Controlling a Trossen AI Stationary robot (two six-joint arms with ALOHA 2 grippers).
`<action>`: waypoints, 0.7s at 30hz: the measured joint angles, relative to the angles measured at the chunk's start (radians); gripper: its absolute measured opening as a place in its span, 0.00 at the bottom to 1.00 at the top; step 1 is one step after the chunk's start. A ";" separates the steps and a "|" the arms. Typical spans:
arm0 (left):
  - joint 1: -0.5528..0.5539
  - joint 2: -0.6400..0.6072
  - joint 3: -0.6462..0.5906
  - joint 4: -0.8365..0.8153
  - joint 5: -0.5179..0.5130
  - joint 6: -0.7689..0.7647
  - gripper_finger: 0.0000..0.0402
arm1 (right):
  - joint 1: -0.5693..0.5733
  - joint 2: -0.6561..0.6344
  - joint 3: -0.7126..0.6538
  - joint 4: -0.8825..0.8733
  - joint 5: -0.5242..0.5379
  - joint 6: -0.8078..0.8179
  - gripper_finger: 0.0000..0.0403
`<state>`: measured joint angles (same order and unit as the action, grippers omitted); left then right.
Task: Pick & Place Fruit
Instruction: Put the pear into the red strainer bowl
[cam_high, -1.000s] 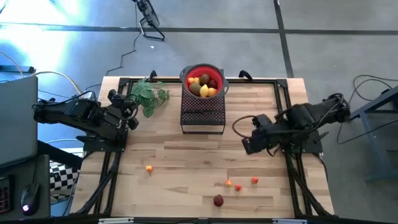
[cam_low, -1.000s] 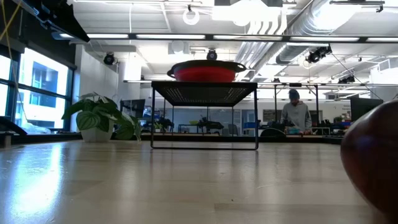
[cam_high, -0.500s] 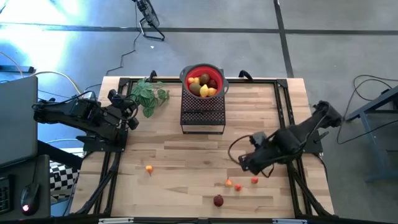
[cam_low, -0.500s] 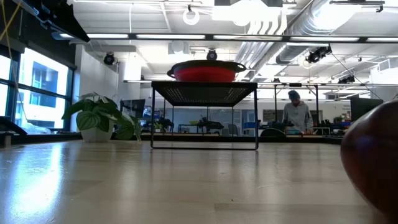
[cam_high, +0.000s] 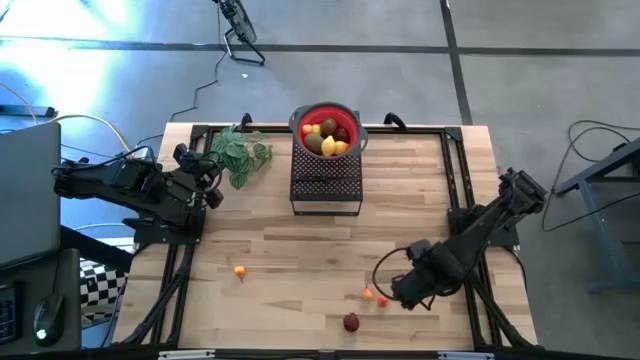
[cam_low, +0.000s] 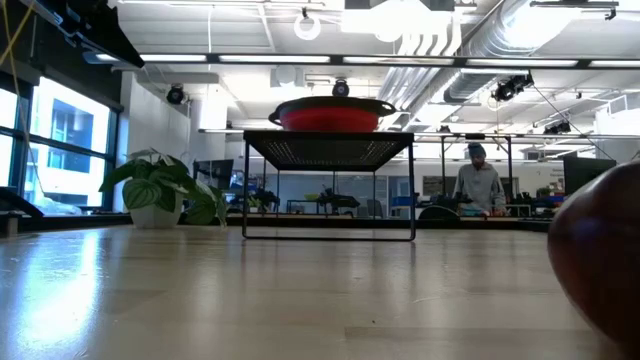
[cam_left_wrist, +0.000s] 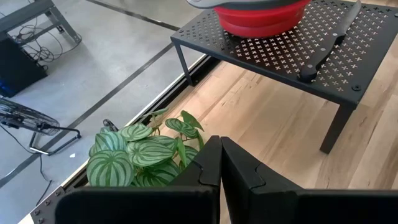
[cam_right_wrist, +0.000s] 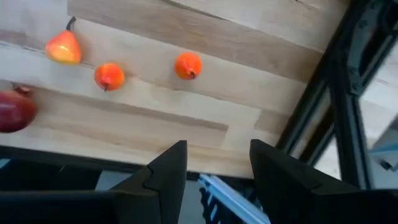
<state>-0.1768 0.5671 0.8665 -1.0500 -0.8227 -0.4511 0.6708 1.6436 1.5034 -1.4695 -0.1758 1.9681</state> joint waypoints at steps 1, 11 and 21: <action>0.000 0.000 0.000 0.000 0.000 0.000 0.00 | 0.005 0.000 -0.017 0.023 0.007 0.004 0.42; 0.000 0.000 0.000 0.000 -0.001 0.027 0.00 | 0.010 0.000 -0.222 0.342 0.016 0.021 0.42; 0.000 0.000 0.000 0.000 0.000 0.027 0.00 | 0.010 0.000 -0.329 0.394 0.013 0.026 0.37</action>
<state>-0.1764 0.5674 0.8661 -1.0500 -0.8230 -0.4240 0.6807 1.6432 1.1746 -1.0756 -0.1630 1.9938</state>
